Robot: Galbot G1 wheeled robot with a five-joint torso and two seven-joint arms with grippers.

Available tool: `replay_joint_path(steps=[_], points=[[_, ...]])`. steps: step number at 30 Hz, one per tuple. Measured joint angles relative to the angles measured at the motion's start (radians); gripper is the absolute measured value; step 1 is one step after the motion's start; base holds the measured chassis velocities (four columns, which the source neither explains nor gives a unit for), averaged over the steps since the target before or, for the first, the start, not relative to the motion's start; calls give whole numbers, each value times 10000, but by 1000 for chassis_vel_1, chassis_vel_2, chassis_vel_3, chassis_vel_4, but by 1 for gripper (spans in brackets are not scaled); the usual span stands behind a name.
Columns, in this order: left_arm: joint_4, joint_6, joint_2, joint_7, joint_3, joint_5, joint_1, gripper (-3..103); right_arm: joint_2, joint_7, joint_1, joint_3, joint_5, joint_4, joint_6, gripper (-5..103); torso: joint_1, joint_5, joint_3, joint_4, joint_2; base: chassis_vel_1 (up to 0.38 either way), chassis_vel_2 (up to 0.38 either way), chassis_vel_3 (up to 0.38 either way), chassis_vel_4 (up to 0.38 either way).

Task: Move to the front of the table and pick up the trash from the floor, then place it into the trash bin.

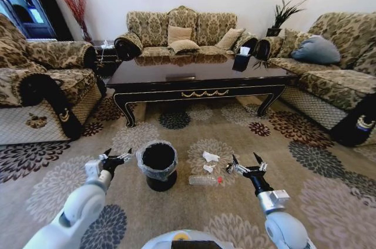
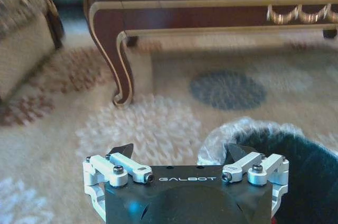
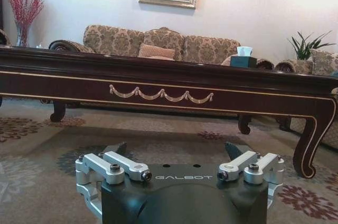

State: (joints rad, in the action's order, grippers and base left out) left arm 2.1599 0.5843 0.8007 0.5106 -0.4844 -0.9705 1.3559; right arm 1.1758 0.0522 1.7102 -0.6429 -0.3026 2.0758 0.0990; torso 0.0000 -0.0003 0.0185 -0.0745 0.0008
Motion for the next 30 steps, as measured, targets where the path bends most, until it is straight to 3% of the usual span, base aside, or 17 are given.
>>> replay_joint_path(steps=[2,4,6,12,17,30], points=[[-256,728,-448,682,629,-1394,-1151,100,24,22,-35,22,5,10,-12,100,0,3,0,-2,0,0,0,0,0],[-324,949,-530,977,833,-1818,-1503,100,35,27,-35,16,5,17,-15,100,0,4,0,-2,0,0,0,0,0],[-516,1500,-637,1791,1494,-2922,-2397,100,62,33,9,-67,0,24,-15,100,0,4,0,-3,0,0,0,0,0],[-901,1621,-527,3147,2622,-4679,-3523,100,192,47,108,-203,-3,-29,13,100,0,3,0,-3,0,0,0,0,0],[-1227,1608,-408,4026,2899,-5967,-3846,100,257,84,90,-199,-1,-129,15,100,0,3,0,0,0,0,0,0,0],[-2754,1544,664,4536,3872,-6563,-4810,99,388,152,77,-101,34,-310,10,100,0,3,0,-3,0,0,0,0,0]])
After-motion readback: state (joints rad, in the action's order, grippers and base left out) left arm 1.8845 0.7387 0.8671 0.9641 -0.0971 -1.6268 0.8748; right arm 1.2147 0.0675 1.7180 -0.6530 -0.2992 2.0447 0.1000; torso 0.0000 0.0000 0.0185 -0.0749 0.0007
